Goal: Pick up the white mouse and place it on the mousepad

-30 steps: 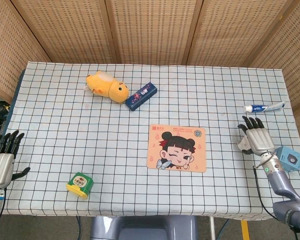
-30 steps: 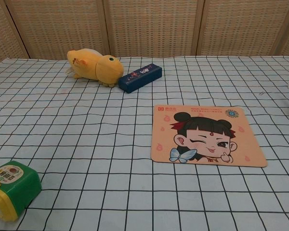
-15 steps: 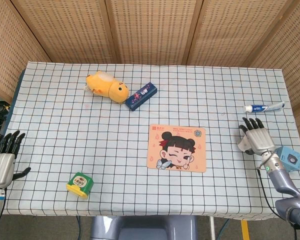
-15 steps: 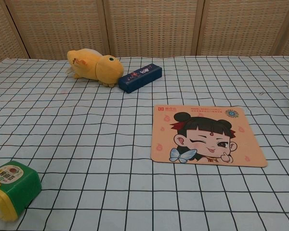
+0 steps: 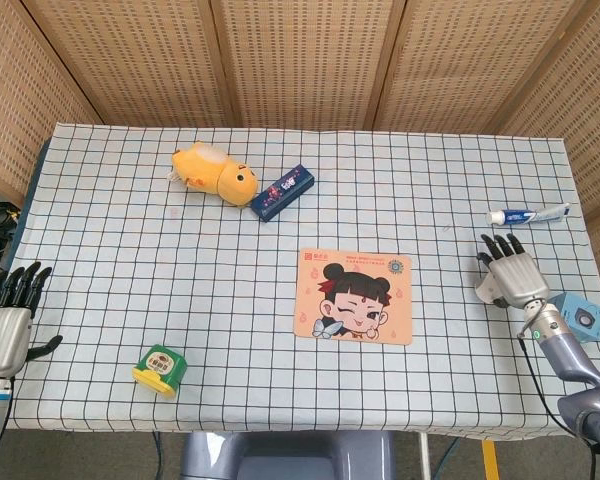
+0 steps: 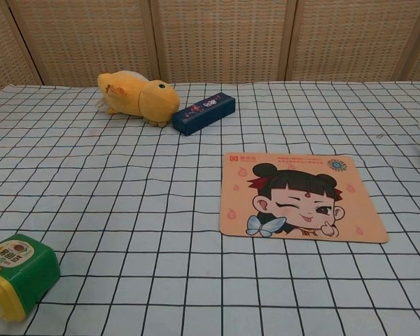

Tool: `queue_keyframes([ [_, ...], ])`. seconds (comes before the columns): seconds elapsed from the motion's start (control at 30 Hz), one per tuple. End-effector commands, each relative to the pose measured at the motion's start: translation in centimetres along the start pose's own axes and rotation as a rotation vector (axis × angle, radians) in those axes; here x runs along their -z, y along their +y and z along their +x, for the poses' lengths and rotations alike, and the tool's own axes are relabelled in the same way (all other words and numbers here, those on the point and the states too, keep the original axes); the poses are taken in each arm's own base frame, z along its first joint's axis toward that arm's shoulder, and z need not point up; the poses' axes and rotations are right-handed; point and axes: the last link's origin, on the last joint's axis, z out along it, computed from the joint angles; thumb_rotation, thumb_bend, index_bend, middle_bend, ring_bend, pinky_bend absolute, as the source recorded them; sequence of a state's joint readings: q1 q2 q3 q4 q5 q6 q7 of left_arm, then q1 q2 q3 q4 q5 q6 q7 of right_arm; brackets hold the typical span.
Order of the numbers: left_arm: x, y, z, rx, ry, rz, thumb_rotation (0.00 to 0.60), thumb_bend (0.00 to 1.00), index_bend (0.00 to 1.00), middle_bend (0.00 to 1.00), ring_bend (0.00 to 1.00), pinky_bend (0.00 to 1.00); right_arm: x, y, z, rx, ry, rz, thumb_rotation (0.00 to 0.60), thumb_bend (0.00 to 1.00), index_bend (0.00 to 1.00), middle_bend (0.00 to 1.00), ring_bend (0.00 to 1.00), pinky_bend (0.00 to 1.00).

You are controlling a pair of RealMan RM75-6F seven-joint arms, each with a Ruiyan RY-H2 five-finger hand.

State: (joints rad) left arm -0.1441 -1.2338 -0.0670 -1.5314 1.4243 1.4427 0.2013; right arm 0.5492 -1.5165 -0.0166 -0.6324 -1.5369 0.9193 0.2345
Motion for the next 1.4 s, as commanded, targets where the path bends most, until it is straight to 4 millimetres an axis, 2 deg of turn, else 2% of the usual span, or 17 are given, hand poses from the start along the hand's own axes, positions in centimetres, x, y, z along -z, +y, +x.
queue_keyframes([
  [0.03,0.0,0.0,0.0,-0.001,-0.001,0.000,0.600,0.03,0.00,0.00,0.00,0.00,0.1,0.2,-0.2,0.003,-0.005,-0.004,0.600,0.20,0.28,0.05,0.00,0.00],
  [0.33,0.0,-0.1,0.1,0.002,0.007,0.005,0.600,0.03,0.00,0.00,0.00,0.00,0.0,0.1,-0.5,0.009,-0.011,0.001,0.600,0.20,0.31,0.06,0.00,0.00],
  [0.73,-0.1,-0.1,0.0,-0.001,0.000,0.004,0.600,0.03,0.00,0.00,0.00,0.00,-0.4,0.2,-2.2,0.007,-0.066,-0.023,0.600,0.20,0.33,0.07,0.00,0.00],
  [1.03,-0.1,-0.1,-0.1,-0.005,-0.001,0.004,0.600,0.03,0.00,0.00,0.00,0.00,-0.7,0.5,-2.1,0.006,-0.057,-0.032,0.600,0.20,0.37,0.11,0.01,0.02],
  [1.2,-0.2,-0.2,0.0,-0.004,0.003,0.010,0.600,0.03,0.00,0.00,0.00,0.00,-0.8,0.1,-2.2,-0.010,-0.047,-0.019,0.600,0.20,0.49,0.25,0.13,0.13],
  [1.27,-0.2,-0.2,0.0,-0.002,0.004,0.013,0.600,0.03,0.00,0.00,0.00,0.00,-0.8,-0.3,-2.1,-0.014,-0.027,-0.009,0.600,0.20,0.54,0.32,0.21,0.23],
  [1.33,-0.2,-0.2,0.0,-0.002,0.003,0.013,0.600,0.03,0.00,0.00,0.00,0.00,-0.8,-0.5,-2.1,-0.024,-0.013,-0.007,0.600,0.20,0.62,0.43,0.32,0.38],
  [1.4,-0.2,-0.3,0.0,-0.003,0.005,0.012,0.600,0.03,0.00,0.00,0.00,0.00,-0.9,-0.7,-2.1,-0.033,-0.001,-0.002,0.600,0.20,0.67,0.51,0.42,0.48],
])
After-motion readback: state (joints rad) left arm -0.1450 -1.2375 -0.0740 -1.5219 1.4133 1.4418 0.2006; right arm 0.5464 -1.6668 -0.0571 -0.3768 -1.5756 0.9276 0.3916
